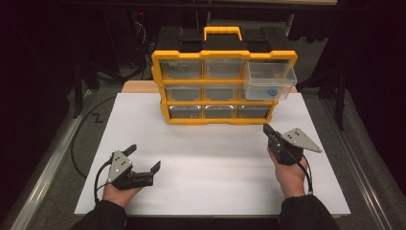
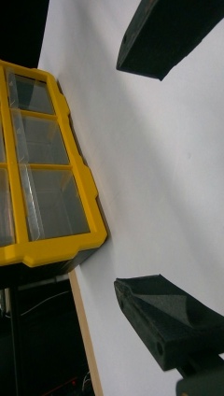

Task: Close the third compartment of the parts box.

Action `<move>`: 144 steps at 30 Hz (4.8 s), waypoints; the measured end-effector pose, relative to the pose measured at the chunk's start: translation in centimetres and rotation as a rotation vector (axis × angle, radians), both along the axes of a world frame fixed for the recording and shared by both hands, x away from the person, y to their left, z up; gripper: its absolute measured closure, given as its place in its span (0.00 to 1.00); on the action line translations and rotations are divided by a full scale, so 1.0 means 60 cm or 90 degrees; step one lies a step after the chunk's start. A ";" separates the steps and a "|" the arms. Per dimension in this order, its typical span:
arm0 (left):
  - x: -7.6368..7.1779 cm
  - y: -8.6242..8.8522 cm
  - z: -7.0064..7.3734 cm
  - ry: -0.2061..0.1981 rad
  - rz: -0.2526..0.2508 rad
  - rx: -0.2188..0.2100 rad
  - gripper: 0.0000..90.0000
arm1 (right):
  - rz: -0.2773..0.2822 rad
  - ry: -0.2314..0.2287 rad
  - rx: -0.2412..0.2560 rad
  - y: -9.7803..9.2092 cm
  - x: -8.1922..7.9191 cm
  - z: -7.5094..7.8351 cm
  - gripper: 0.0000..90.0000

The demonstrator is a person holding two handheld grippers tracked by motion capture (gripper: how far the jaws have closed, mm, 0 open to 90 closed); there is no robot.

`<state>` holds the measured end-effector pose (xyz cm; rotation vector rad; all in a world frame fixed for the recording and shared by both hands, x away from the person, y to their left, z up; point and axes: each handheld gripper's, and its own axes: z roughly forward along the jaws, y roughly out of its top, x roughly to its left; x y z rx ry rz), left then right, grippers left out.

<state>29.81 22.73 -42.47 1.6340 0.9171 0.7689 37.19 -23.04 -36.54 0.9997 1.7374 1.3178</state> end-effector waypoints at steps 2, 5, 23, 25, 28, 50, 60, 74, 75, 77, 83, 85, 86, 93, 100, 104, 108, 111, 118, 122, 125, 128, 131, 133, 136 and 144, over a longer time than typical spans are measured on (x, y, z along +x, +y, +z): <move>0.000 0.000 0.000 0.000 0.000 -0.002 0.00 | -0.001 -0.003 0.000 0.001 0.002 0.003 1.00; 0.000 0.000 0.000 0.000 -0.001 0.000 0.00 | -0.002 -0.007 -0.001 0.004 0.003 0.007 1.00; -0.001 0.001 0.001 -0.002 -0.002 -0.002 0.00 | -0.002 -0.041 -0.004 0.015 0.011 0.057 1.00; -0.001 0.001 0.001 -0.002 -0.002 -0.004 0.00 | -0.003 -0.046 -0.005 0.015 0.012 0.063 1.00; -0.001 0.001 0.001 -0.001 -0.003 -0.003 0.00 | -0.011 -0.056 -0.001 0.015 0.014 0.071 1.00; -0.002 0.003 0.002 -0.005 -0.002 -0.010 0.00 | -0.030 -0.077 -0.002 0.019 0.030 0.116 1.00; -0.002 0.004 0.003 -0.006 -0.003 -0.011 0.00 | -0.034 -0.075 -0.012 0.024 0.037 0.125 1.00; -0.004 0.005 0.005 -0.010 -0.004 -0.015 0.00 | -0.041 -0.079 -0.007 0.025 0.043 0.131 1.00; -0.004 0.005 0.005 -0.010 -0.004 -0.015 0.00 | -0.042 -0.080 -0.006 0.026 0.043 0.132 1.00; -0.004 0.005 0.005 -0.010 -0.003 -0.015 0.00 | -0.042 -0.081 -0.005 0.026 0.044 0.133 1.00; -0.004 0.005 0.005 -0.010 -0.004 -0.015 0.00 | -0.045 -0.084 -0.006 0.028 0.046 0.136 1.00; -0.004 0.005 0.005 -0.011 -0.005 -0.015 0.00 | -0.046 -0.082 -0.007 0.028 0.048 0.136 1.00; -0.004 0.005 0.005 -0.011 -0.005 -0.015 0.00 | -0.046 -0.083 -0.006 0.028 0.048 0.137 1.00; -0.004 0.006 0.006 -0.014 -0.005 -0.015 0.00 | -0.051 -0.083 -0.009 0.028 0.052 0.142 1.00; -0.005 0.006 0.007 -0.015 -0.007 -0.017 0.00 | -0.054 -0.080 -0.009 0.027 0.059 0.144 1.00; -0.004 0.007 0.006 -0.015 -0.008 -0.017 0.00 | -0.055 -0.081 -0.012 0.029 0.062 0.145 1.00; -0.005 0.007 0.006 -0.015 -0.007 -0.017 0.00 | -0.056 -0.082 -0.018 0.030 0.066 0.144 1.00; -0.005 0.007 0.007 -0.017 -0.008 -0.017 0.00 | -0.058 -0.081 -0.021 0.030 0.068 0.144 1.00; -0.006 0.007 0.008 -0.018 -0.009 -0.017 0.00 | -0.064 -0.079 -0.024 0.033 0.078 0.146 1.00; -0.006 0.007 0.008 -0.019 -0.009 -0.018 0.00 | -0.066 -0.075 -0.024 0.034 0.085 0.148 1.00; -0.006 0.007 0.008 -0.018 -0.010 -0.018 0.00 | -0.067 -0.075 -0.025 0.033 0.091 0.149 1.00; -0.006 0.007 0.008 -0.018 -0.011 -0.019 0.00 | -0.070 -0.073 -0.021 0.033 0.097 0.150 1.00; -0.006 0.008 0.008 -0.017 -0.011 -0.018 0.00 | -0.072 -0.072 -0.021 0.034 0.101 0.151 1.00; -0.006 0.008 0.008 -0.017 -0.010 -0.018 0.00 | -0.072 -0.074 -0.022 0.036 0.104 0.153 1.00; -0.006 0.008 0.007 -0.017 -0.009 -0.019 0.00 | -0.071 -0.080 -0.024 0.040 0.107 0.155 1.00; -0.006 0.009 0.007 -0.017 -0.009 -0.021 0.00 | -0.081 -0.085 -0.029 0.048 0.123 0.156 1.00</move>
